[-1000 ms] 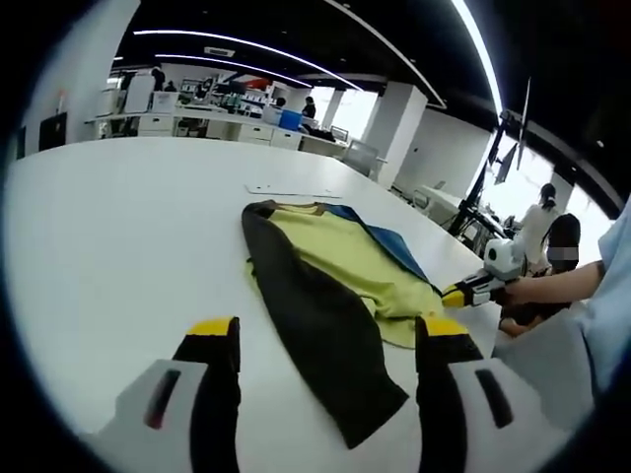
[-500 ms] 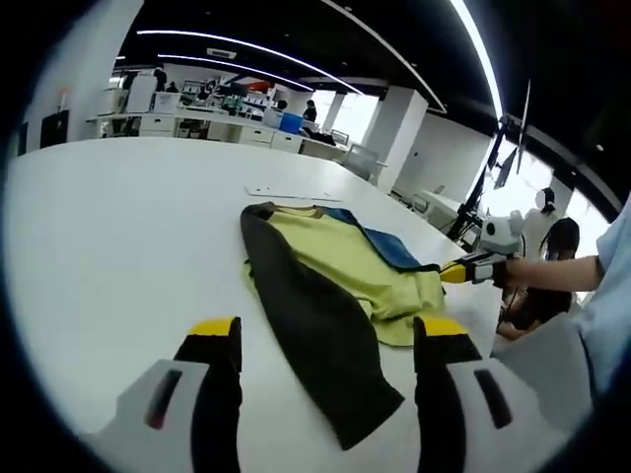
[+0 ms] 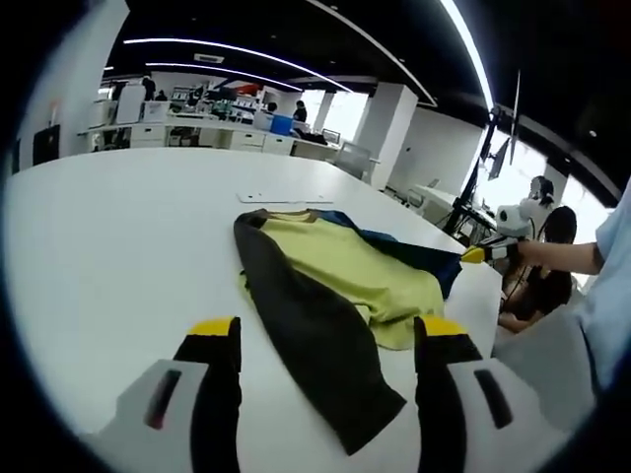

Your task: Fold the garment on the visible template until the final outline fits inside the template.

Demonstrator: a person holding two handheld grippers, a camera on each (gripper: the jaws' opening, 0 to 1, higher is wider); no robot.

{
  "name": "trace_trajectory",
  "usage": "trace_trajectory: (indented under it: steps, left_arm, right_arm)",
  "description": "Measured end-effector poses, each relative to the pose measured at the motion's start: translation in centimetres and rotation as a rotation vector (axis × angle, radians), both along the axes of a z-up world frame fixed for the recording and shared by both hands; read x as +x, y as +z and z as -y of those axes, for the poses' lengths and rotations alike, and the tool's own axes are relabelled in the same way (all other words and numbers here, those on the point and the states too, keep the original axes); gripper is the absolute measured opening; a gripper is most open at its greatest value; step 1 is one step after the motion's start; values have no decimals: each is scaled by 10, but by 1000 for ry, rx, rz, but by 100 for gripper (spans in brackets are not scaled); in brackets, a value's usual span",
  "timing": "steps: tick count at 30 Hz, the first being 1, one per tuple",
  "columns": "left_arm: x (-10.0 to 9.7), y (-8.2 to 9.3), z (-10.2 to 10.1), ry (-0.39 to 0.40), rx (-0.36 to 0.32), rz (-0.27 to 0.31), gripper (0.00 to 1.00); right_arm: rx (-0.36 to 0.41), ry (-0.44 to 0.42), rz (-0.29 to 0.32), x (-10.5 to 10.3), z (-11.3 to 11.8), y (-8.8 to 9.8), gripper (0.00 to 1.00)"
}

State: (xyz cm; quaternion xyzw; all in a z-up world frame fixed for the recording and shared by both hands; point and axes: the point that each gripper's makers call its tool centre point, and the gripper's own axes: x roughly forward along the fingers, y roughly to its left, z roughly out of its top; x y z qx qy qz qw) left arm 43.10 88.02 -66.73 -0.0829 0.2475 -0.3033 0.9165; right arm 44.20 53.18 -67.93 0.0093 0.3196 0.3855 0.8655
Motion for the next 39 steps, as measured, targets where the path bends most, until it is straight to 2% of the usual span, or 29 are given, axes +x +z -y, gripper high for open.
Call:
trace_trajectory:
  steps: [3, 13, 24, 30, 33, 39]
  left_arm:
    - [3, 2, 1, -3, 2, 6, 68]
    - [12, 0, 4, -10, 14, 1, 68]
    - [15, -5, 1, 12, 14, -19, 68]
    - [16, -8, -2, 30, 10, -28, 68]
    - [16, -10, -3, 35, 15, -30, 68]
    - [18, -14, -3, 54, 4, -39, 68]
  right_arm:
    - [-60, -17, 4, 10, 22, -1, 0]
    - [-140, -105, -67, 45, 83, -9, 0]
    - [-230, -181, -96, 103, 130, -17, 0]
    - [-291, -210, -108, 126, 155, -20, 0]
    - [-339, -220, -114, 136, 174, -20, 0]
    - [-375, -270, -109, 162, 203, -16, 0]
